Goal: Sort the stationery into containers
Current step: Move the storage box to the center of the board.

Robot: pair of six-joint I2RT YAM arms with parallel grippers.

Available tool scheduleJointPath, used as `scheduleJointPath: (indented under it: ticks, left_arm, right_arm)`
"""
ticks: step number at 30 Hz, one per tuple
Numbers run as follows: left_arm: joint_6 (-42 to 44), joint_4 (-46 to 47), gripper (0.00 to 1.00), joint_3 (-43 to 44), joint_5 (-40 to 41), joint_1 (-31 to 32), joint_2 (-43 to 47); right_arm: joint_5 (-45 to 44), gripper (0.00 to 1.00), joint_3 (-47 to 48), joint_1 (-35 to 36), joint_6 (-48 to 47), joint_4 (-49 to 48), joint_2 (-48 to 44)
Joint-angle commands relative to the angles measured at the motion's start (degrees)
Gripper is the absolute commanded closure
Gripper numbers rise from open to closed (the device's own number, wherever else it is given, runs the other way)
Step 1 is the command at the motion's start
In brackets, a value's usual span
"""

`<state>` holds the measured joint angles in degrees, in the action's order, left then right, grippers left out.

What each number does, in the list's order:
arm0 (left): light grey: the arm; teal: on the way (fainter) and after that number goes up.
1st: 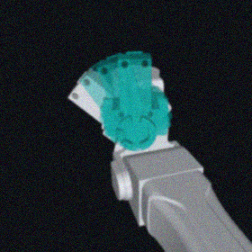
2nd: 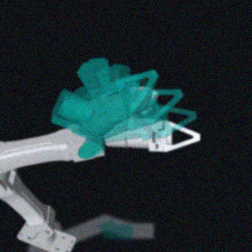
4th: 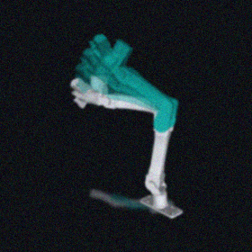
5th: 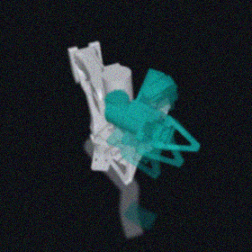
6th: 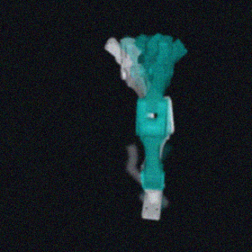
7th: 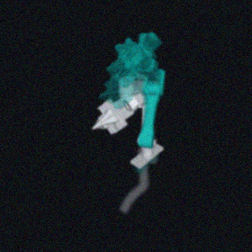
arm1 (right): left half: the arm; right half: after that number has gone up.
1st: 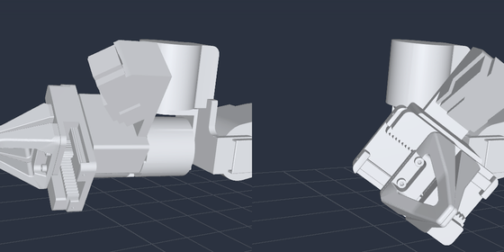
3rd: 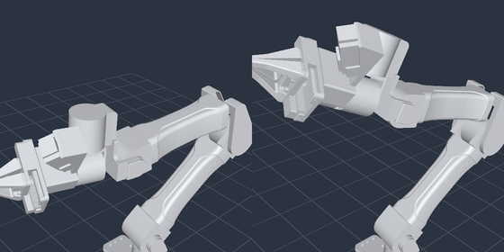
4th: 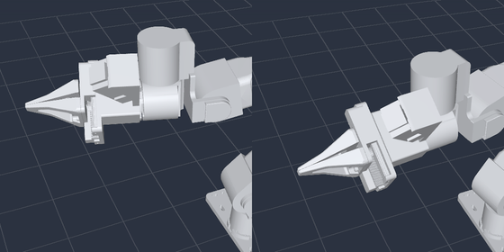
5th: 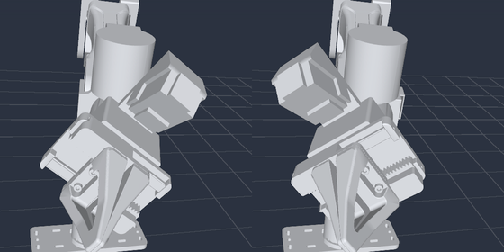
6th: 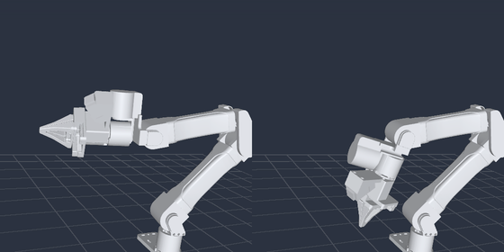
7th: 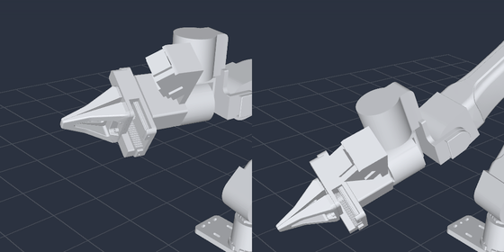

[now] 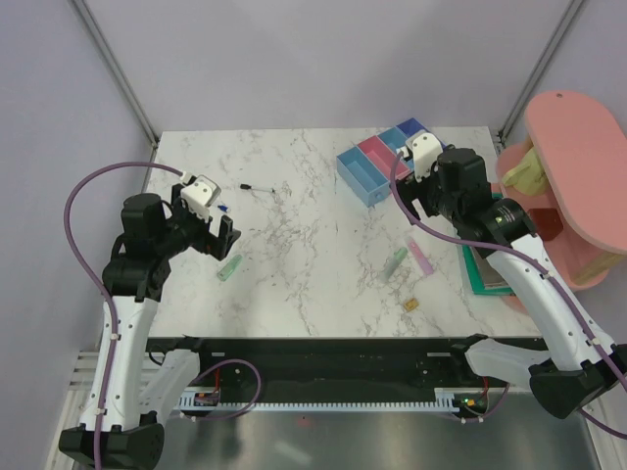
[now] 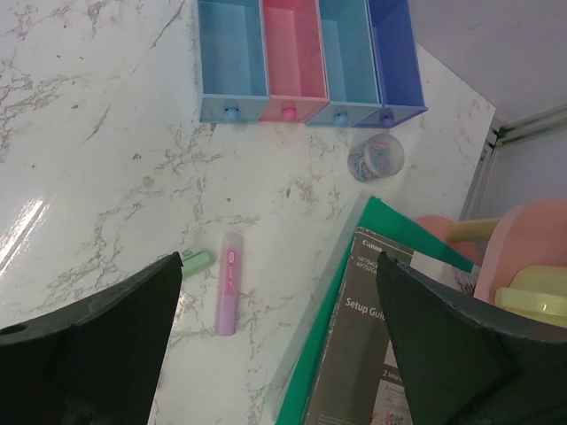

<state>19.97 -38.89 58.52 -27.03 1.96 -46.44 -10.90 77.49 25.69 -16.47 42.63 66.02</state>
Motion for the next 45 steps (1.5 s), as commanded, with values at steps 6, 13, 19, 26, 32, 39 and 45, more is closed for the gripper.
scheduleJointPath:
  ticks: [6,13,19,26,32,39,45]
  left_arm:
    - [-0.28,1.19,0.00,-0.60,1.71,-0.02,0.29]
    - [2.18,0.58,0.00,-0.60,3.65,-0.02,0.47]
    - [6.04,-2.14,0.00,-0.51,2.59,-0.02,2.22]
    - [9.82,-4.61,0.00,-0.34,1.10,-0.02,3.98]
    - [11.67,-5.75,0.00,0.19,0.22,-0.02,4.33]
    - [12.20,-6.54,0.00,0.72,0.22,-0.02,3.98]
    - [12.11,-6.81,0.00,1.86,0.74,-0.02,2.76]
  right_arm:
    - [-2.72,0.02,-0.76,-0.56,-4.35,-3.52,1.47]
    - [-3.79,0.02,3.35,-0.99,-8.05,-4.84,9.99]
    - [3.07,0.02,13.18,-2.14,-8.76,-6.07,22.38]
    - [7.64,0.02,29.89,-5.56,-7.18,-8.00,41.10]
    - [6.94,0.02,45.62,-8.89,-7.44,-8.00,57.88]
    - [10.71,0.08,55.30,-14.96,-4.98,-8.97,66.95]
    - [14.84,0.11,50.67,-18.04,-5.76,-12.31,68.37]
